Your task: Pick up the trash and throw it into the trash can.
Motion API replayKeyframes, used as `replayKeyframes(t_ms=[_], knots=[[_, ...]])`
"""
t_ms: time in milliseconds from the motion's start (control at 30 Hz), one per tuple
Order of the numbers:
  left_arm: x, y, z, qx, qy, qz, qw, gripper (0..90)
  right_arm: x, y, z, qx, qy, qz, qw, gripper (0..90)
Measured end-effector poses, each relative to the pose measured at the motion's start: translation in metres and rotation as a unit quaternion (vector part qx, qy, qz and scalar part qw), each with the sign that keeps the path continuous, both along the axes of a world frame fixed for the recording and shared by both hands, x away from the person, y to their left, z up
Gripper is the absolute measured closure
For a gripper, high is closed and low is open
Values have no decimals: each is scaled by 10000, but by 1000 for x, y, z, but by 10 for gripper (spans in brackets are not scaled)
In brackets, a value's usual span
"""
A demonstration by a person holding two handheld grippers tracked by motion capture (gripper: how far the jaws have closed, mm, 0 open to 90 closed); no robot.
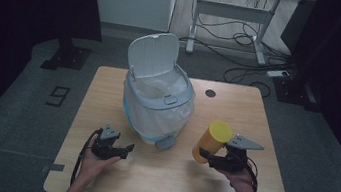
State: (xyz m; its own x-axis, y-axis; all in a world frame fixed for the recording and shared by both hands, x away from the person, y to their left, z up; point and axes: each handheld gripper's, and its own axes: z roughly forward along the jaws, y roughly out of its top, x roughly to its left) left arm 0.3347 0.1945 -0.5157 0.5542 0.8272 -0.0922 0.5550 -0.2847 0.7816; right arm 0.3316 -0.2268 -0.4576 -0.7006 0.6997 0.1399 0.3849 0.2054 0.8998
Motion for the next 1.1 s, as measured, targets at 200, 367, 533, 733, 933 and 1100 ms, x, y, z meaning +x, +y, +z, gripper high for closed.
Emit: replayKeyframes(t_ms=[200, 367, 533, 733, 933, 1100], knots=[[-1, -3, 0, 33, 5, -56, 10000, 247, -2, -3, 22, 164, -140, 28, 9998, 238], [-1, -3, -1, 46, 21, -71, 10000, 247, -2, -3, 38, 199, -229, 40, 9995, 238], [-1, -3, -1, 43, 35, -58, 10000, 247, -2, -2, 53, 244, -341, 81, 9991, 238], [-1, -7, -1, 68, 43, -98, 9999, 247, 1, 1, 70, 306, -421, 118, 9986, 238], [-1, -6, -1, 61, 48, -92, 9999, 247, 4, 4, 89, 372, -536, 175, 9977, 238], [-1, -7, -2, 59, 65, -97, 9999, 248, 8, 10, 105, 414, -629, 287, 9967, 238]])
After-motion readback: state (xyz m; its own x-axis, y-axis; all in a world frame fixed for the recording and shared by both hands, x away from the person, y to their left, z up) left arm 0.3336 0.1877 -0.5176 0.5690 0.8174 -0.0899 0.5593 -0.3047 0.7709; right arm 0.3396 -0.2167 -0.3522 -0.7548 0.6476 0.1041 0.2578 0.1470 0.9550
